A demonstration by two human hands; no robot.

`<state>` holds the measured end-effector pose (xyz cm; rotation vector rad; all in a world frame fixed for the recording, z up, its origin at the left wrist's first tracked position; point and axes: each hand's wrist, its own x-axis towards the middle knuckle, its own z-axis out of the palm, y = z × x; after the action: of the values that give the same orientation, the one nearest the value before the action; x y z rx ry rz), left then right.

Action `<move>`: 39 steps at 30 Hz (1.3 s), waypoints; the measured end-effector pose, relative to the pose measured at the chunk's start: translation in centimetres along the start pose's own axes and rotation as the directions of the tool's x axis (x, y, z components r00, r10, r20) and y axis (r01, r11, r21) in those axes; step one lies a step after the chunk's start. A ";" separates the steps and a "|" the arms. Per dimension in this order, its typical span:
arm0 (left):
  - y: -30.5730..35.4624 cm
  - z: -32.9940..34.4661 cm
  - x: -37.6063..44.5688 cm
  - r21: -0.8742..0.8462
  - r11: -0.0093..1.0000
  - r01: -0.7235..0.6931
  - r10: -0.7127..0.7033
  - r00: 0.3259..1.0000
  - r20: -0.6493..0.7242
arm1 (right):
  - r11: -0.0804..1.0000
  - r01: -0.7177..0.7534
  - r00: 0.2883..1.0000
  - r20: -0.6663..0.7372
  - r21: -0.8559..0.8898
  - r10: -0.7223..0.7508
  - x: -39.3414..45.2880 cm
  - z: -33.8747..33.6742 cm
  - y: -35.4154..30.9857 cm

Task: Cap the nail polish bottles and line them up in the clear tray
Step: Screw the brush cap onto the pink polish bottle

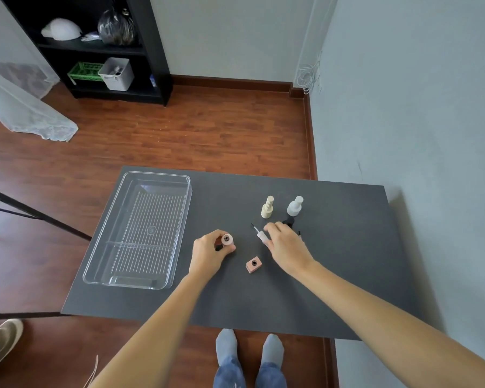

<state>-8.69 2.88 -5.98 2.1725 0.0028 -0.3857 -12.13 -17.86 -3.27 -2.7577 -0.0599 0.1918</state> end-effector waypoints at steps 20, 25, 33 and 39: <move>7.4 -3.6 -0.1 -0.175 0.980 -0.096 0.075 0.989 -0.124 | 0.869 -0.192 0.959 -0.098 0.456 0.264 0.7 -7.2 -3.5; 13.9 -5.6 0.5 -0.227 0.948 -0.224 0.187 0.967 -0.173 | 0.814 -0.064 0.931 -0.260 0.577 0.257 1.0 -15.4 -3.4; 24.1 -8.2 0.4 -0.277 0.877 -0.392 0.325 0.910 -0.256 | 0.534 0.342 0.817 -0.526 0.773 0.238 1.3 -28.0 -4.6; 29.8 -9.3 -0.6 -0.271 0.816 -0.510 0.423 0.847 -0.321 | 0.554 0.541 0.723 -0.687 0.632 0.078 1.7 -35.0 -7.0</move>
<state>-2.49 -7.41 22.88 1.7733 -0.3059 0.1676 -5.57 -24.01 31.32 -1.6889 -0.1435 -0.6899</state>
